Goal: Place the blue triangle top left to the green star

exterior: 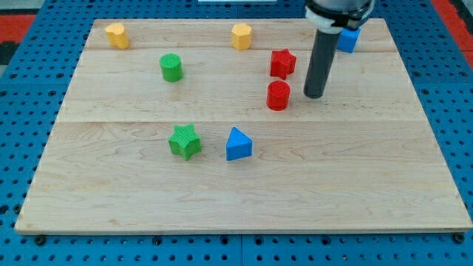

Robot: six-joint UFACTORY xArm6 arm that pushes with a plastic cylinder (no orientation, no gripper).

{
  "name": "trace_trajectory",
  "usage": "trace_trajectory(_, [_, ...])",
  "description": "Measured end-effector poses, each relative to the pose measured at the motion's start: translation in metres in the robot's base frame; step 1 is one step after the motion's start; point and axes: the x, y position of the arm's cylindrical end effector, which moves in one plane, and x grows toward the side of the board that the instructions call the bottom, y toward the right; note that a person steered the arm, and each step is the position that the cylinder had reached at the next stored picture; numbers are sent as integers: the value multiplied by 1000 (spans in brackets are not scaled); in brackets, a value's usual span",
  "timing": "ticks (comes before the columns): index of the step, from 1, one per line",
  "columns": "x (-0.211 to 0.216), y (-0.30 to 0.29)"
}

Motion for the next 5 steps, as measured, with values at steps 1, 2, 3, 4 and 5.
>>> trace_trajectory(1, [38,-13])
trace_trajectory(2, [75,-38])
trace_trajectory(3, [92,-59])
trace_trajectory(4, [115,-93])
trace_trajectory(5, [124,-125])
